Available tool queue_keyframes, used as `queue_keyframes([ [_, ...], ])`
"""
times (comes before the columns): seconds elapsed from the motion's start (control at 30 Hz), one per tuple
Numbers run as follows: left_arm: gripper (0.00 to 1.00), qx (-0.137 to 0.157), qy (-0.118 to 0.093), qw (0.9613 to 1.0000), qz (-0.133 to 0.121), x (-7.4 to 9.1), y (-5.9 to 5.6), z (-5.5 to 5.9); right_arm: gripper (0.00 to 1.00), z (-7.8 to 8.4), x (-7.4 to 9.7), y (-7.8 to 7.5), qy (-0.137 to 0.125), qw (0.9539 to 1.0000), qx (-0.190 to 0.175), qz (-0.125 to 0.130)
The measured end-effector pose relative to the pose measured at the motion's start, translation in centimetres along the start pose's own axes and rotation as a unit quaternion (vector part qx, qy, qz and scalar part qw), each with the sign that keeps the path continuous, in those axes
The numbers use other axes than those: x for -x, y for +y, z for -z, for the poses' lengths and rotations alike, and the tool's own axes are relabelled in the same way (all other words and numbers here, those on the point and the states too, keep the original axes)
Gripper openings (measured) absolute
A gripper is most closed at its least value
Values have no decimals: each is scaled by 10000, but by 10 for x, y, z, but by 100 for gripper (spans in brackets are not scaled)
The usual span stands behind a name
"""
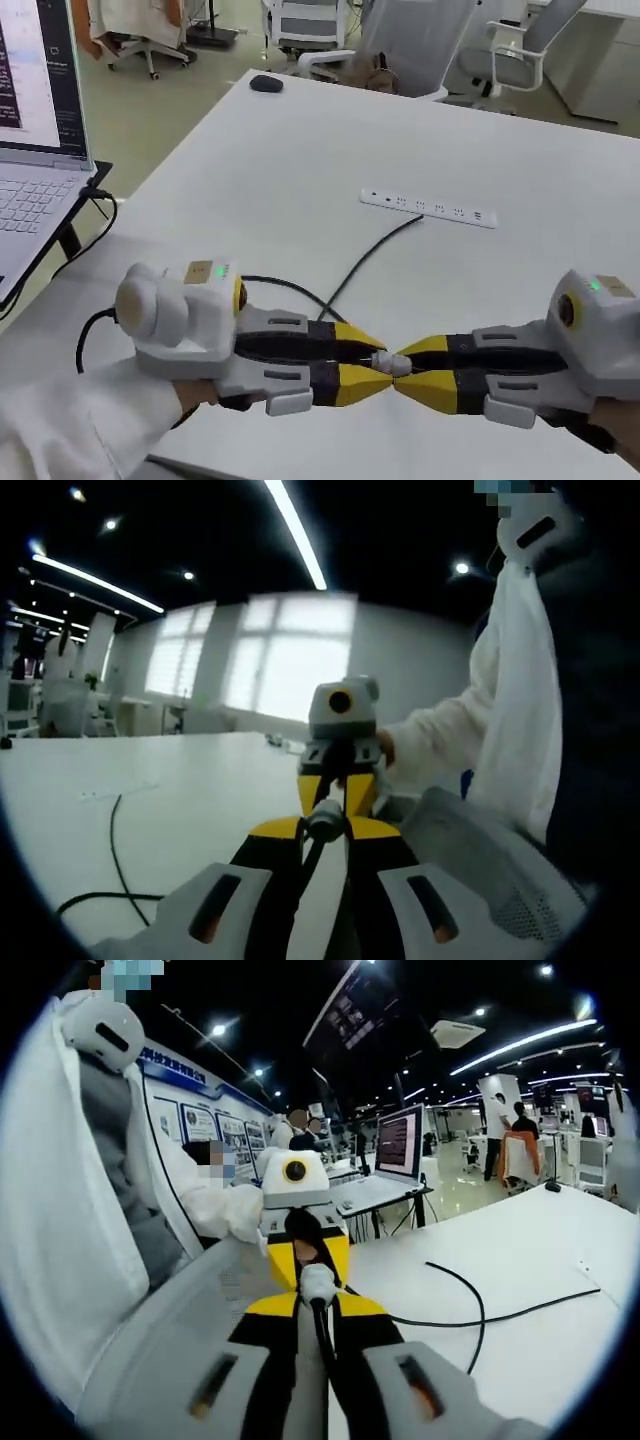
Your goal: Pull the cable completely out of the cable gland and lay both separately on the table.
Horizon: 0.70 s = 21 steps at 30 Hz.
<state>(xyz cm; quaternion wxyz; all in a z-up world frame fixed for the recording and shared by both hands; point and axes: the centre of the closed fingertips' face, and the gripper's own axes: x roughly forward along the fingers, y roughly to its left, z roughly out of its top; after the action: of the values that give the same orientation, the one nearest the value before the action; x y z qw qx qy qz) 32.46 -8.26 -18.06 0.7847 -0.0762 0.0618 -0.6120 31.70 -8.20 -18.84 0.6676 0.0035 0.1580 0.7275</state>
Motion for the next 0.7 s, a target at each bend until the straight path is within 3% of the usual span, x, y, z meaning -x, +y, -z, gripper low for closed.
queue_keyframes([
  [0.17,17,131,8,9999,-85,4,7,-3,12,-3,-4,-6,-155,9994,-292,100],
  [0.23,16,67,-23,9999,-78,5,5,-5,12,-5,-4,-4,-274,9963,-817,-20],
  [0.37,16,-182,-13,9998,-61,3,1,-6,14,-10,2,-3,-480,9924,-1131,-106],
  [0.5,17,-492,42,9988,-22,0,-3,-5,12,-18,6,-1,-625,9906,-1204,-155],
  [0.63,17,-516,-14,9987,-34,2,-2,-8,14,-9,2,4,-443,9911,-1242,-156],
  [0.7,17,-499,-14,9988,-21,2,-2,-7,13,-12,0,5,-490,9916,-1188,-120],
])
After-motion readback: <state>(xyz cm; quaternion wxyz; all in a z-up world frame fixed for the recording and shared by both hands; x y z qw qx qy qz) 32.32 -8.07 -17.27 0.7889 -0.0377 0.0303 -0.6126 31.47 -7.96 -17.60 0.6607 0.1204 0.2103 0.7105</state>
